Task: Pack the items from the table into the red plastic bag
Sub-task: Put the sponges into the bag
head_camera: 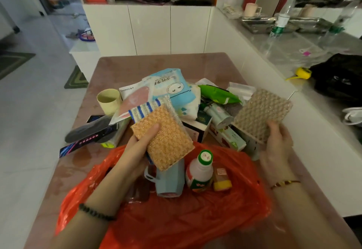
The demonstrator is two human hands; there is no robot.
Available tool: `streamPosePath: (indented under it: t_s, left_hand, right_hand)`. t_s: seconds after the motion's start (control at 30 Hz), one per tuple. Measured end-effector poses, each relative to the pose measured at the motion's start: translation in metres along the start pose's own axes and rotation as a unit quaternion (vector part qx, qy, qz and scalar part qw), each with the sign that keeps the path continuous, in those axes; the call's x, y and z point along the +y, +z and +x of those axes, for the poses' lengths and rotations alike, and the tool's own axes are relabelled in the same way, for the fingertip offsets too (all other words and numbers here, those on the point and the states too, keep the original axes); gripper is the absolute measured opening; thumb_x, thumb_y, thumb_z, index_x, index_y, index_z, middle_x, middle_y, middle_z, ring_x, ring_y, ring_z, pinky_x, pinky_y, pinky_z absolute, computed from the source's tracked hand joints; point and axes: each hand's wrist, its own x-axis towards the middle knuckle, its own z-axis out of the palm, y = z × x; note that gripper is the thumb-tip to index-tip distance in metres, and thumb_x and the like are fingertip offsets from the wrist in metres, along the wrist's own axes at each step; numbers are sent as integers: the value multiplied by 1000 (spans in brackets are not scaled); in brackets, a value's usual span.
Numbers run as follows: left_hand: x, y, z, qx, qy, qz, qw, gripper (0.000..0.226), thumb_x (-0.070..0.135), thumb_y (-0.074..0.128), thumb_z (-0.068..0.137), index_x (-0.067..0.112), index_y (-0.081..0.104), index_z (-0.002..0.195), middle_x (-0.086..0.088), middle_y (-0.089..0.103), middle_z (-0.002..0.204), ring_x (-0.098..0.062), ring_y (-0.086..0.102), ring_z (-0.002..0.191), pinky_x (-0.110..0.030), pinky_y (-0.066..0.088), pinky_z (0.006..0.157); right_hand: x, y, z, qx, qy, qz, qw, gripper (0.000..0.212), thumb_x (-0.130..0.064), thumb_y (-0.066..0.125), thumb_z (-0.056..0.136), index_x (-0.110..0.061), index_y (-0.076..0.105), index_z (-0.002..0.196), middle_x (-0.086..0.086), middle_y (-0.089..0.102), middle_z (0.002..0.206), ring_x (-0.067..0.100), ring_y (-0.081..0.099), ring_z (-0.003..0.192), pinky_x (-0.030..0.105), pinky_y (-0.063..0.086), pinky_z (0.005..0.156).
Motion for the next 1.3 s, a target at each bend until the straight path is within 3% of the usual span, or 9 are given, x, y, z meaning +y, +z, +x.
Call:
streamPosePath:
  t_s: [0.13, 0.3, 0.4, 0.5, 0.7, 0.9, 1.1, 1.17, 1.3]
  left_hand:
    - [-19, -51, -47, 2, 62, 96, 993, 89, 57, 87, 25, 24, 61, 104, 5, 75, 97, -14, 69, 93, -21, 57, 66]
    - [-50, -102, -93, -58, 26, 275, 959, 89, 62, 83, 33, 34, 53, 112, 20, 70, 105, -3, 65, 100, -23, 53, 85]
    - [-59, -125, -100, -65, -18, 450, 891, 100, 86, 60, 31, 45, 44, 120, 29, 61, 117, 7, 55, 108, -23, 42, 100]
    - [-64, -136, -97, -63, -81, 548, 830, 133, 92, 49, 30, 21, 26, 141, 10, 51, 132, -6, 50, 118, -21, 38, 102]
    - [-66, -133, -99, -77, -85, 700, 704, 124, 94, 26, 47, 17, 19, 145, -2, 55, 131, -18, 54, 114, -30, 44, 96]
    - [-63, -138, -112, -32, -78, 676, 732, 94, 77, 37, 67, 16, 31, 138, 0, 58, 122, -14, 56, 106, -22, 44, 90]
    - [-66, -147, -120, 5, -49, 651, 758, 111, 90, 23, 47, 20, 40, 131, 9, 59, 111, -7, 55, 92, -19, 45, 83]
    - [-67, -148, -122, 23, -61, 643, 763, 120, 92, 19, 43, 16, 39, 134, 6, 62, 114, -10, 58, 95, -23, 49, 83]
    - [-60, -131, -134, 40, -38, 534, 844, 85, 89, 37, 50, 31, 44, 112, 20, 58, 90, 5, 58, 77, -9, 46, 61]
  right_hand:
    - [-19, -9, -76, -288, -85, 36, 953, 23, -8, 57, 84, -27, 65, 95, -12, 68, 96, 3, 64, 91, 20, 55, 77]
    - [31, -14, -137, -509, -168, -285, 795, 40, -36, 64, 67, -40, 63, 106, -13, 69, 105, -1, 61, 101, 14, 48, 85]
    - [70, -9, -152, -540, -139, -343, 756, 39, -35, 61, 68, -43, 54, 106, -16, 62, 109, -13, 55, 102, 1, 40, 83]
    - [90, -7, -154, -558, -78, -380, 733, 43, -14, 63, 78, -45, 49, 105, -23, 55, 110, -24, 50, 97, -4, 38, 78]
    - [95, -9, -144, -539, -92, -450, 706, 47, -13, 58, 80, -24, 53, 125, -16, 55, 112, -4, 52, 102, 1, 39, 79]
    - [81, -20, -131, -529, -55, -511, 675, 46, -10, 59, 81, -25, 55, 124, -23, 53, 102, -10, 50, 91, 5, 42, 68]
    - [85, -20, -143, -534, -151, -646, 524, 46, -22, 59, 83, -31, 52, 127, -12, 53, 118, 5, 50, 111, 19, 42, 92]
    - [93, -23, -154, -445, -277, -658, 540, 42, -23, 65, 81, -26, 58, 122, -3, 55, 120, 16, 51, 115, 29, 43, 96]
    - [93, -20, -192, -392, -240, -445, 769, 46, -28, 72, 76, -26, 57, 119, -13, 54, 111, 6, 53, 104, 26, 44, 92]
